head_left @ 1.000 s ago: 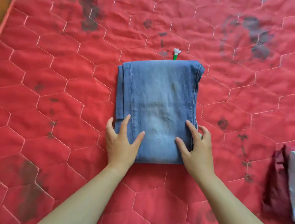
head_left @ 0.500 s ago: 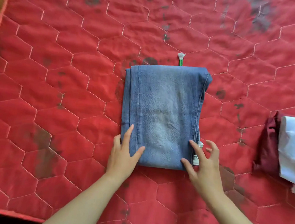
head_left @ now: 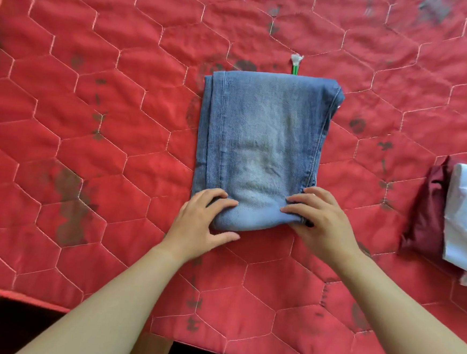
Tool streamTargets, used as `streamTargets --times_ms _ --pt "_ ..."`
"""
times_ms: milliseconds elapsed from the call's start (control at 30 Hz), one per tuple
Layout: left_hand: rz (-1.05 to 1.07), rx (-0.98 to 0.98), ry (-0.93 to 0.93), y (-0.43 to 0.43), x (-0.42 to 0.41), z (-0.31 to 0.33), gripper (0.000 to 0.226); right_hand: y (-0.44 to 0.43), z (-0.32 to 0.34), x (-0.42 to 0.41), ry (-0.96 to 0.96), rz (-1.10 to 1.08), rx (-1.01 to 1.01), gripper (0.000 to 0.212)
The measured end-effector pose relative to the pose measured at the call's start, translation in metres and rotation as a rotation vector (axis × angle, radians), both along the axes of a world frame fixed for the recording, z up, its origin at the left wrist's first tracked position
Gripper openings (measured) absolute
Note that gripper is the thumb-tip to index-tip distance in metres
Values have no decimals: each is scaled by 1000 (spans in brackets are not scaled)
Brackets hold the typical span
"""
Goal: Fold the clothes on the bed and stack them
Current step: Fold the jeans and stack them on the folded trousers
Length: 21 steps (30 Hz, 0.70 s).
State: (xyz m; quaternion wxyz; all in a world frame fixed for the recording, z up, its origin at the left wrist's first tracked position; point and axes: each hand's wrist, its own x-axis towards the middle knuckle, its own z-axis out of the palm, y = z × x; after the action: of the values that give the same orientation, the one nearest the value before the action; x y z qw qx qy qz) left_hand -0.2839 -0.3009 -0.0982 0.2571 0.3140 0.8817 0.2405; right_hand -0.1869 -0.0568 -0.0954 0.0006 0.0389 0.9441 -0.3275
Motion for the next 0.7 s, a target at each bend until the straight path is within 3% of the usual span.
streamTargets --times_ms 133,267,433,467,533,633,700 --pt "-7 95 -2 0 -17 29 47 5 36 -15 10 -89 -100 22" --pt "91 205 -5 16 -52 91 32 19 86 -40 4 -305 -205 10" --pt "191 236 -234 49 -113 142 29 43 120 -84 -39 -559 -372 25" --pt "203 241 -242 60 -127 141 27 47 119 -96 -23 -626 -351 21" --pt "226 260 -234 87 -158 127 24 52 110 -123 72 -672 -210 37" --pt "319 248 -195 125 -203 88 25 48 80 -160 151 -451 41 49" --pt "430 192 -147 141 -222 58 22 48 49 -176 55 -301 185 46"
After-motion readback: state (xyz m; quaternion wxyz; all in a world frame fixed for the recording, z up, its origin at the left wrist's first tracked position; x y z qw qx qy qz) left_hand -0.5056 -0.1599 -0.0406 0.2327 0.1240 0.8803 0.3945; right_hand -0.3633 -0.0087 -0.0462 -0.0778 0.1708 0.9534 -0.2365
